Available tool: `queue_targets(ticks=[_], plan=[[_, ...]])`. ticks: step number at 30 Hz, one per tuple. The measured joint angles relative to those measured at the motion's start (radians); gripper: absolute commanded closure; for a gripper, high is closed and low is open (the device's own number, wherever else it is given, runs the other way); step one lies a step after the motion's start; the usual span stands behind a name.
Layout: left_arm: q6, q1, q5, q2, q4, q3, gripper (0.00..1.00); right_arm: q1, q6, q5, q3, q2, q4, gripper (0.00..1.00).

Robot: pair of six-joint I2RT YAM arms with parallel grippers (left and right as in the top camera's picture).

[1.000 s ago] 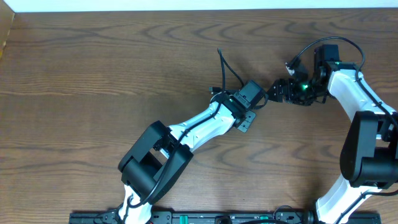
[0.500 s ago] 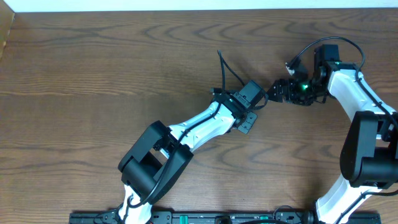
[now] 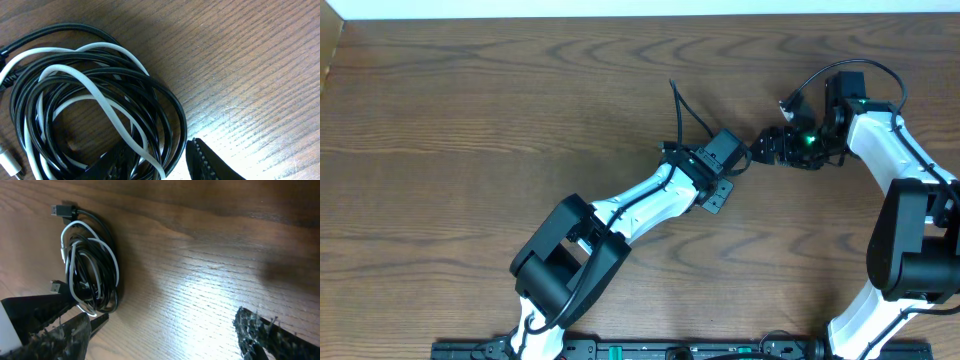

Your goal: Untangle cables

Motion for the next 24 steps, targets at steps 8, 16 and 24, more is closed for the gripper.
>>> queue_targets(ticks=[8,16,24], plan=[[0.0,0.0,-0.005,0.032,0.007,0.0,0.61,0.0,0.0,0.0,0.0,0.0,0.0,0.12],[0.0,0.0,-0.004,0.042,0.013,0.0,0.55,0.0,0.063,0.135,0.0,0.0,-0.001,0.08],[0.0,0.0,-0.006,0.043,0.016,0.0,0.54,-0.006,0.162,0.35,0.0,0.0,-0.005,0.01]])
